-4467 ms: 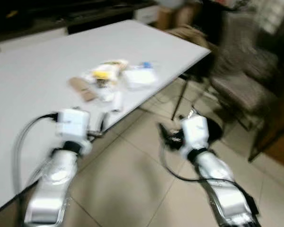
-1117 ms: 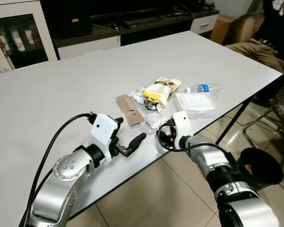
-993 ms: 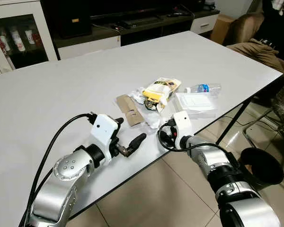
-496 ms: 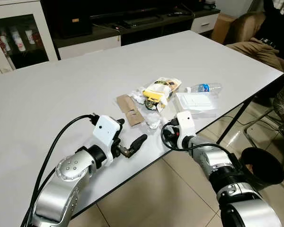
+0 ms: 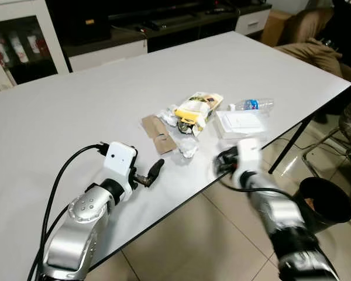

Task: Picking trash to rubbish bin

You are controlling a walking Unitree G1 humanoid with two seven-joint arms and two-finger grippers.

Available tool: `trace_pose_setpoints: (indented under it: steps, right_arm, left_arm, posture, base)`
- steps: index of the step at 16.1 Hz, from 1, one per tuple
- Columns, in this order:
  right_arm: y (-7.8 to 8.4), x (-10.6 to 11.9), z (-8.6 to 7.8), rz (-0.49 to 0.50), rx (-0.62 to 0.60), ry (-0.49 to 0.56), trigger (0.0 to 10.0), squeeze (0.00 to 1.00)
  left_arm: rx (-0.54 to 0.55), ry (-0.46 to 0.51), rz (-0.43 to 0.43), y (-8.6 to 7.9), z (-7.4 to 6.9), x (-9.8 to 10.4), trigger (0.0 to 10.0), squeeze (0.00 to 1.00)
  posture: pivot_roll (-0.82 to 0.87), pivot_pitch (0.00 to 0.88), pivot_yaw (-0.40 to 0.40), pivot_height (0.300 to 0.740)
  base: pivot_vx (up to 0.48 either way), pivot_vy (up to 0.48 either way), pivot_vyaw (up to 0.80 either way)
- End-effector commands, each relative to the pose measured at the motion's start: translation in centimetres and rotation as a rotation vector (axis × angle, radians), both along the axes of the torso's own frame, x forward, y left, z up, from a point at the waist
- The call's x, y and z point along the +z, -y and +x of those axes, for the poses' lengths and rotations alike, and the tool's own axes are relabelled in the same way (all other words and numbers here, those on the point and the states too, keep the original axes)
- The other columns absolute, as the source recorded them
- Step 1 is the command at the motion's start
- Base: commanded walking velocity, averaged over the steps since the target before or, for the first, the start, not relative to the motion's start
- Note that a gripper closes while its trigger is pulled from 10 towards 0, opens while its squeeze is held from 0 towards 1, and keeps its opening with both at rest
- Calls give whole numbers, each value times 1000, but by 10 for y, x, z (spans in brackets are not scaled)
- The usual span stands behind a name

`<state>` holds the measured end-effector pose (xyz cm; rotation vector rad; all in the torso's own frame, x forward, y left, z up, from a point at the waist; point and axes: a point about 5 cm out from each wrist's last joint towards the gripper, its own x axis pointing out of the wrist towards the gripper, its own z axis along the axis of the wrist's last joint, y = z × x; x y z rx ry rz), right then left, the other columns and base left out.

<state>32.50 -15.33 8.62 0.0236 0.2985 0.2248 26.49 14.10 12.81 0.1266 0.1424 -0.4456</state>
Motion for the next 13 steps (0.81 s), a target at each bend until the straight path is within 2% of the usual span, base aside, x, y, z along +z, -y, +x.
trace_pose_setpoints:
  steps: [1, 2, 3, 4, 5, 6, 8, 10, 11, 12, 13]
  right_arm:
    - [7, 19, -3, 3, -6, 98, 0, 0]
    - [10, 22, -6, -1, -8, 122, 0, 0]
    - [19, 30, -16, 1, -19, 163, 0, 0]
    - [24, 34, -24, -1, -15, 182, 0, 0]
    - [25, 35, -27, -4, -6, 189, 0, 0]
    - [27, 40, -43, -10, 27, 199, 0, 0]
    - [28, 38, -52, -15, 29, 184, 0, 0]
    - [27, 34, -58, -22, 30, 170, 0, 0]
    - [23, 35, -62, -13, 54, 168, 0, 0]
    - [22, 35, -63, -11, 61, 167, 0, 0]
    - [19, 35, -66, 3, 74, 160, 0, 0]
  left_arm:
    - [-9, 33, 25, 4, 5, 0, 10000, 0]
    - [-11, 43, 23, 6, 7, 0, 10000, 0]
    - [-17, 48, -28, 13, 16, 0, 10000, 0]
    - [-45, 49, -55, 20, 21, -1, 10000, 471]
    - [-63, 49, -66, 23, 23, 0, 10000, 1000]
    - [-117, 56, -111, 36, 35, 0, 10000, 1000]
    - [-136, 54, -145, 45, 43, -3, 10000, 1000]
    - [-167, 49, -131, 56, 51, -8, 10000, 1000]
    - [-164, 76, -93, 62, 61, -8, 10000, 1000]
    - [-158, 77, -96, 63, 64, -8, 10000, 1000]
    - [-121, 99, -69, 62, 73, -8, 10000, 1000]
  posture:
    - [-155, 0, -25, 740]
    - [-156, 0, -25, 740]
    - [-168, 1, -23, 740]
    - [-168, 1, -23, 740]
    - [-168, 1, -23, 740]
    - [-180, 8, -23, 740]
    - [-195, 11, -19, 740]
    - [-202, 13, -18, 740]
    - [-217, 16, -17, 740]
    - [-217, 16, -17, 740]
    - [-217, 16, -17, 740]
  base:
    - [0, 0, 0]
    - [0, 0, 0]
    - [0, 0, 0]
    - [0, 0, 0]
    - [0, 0, 0]
    - [0, 0, 0]
    - [0, 0, 0]
    - [0, 0, 0]
    - [0, 0, 0]
    - [0, 0, 0]
    - [0, 0, 0]
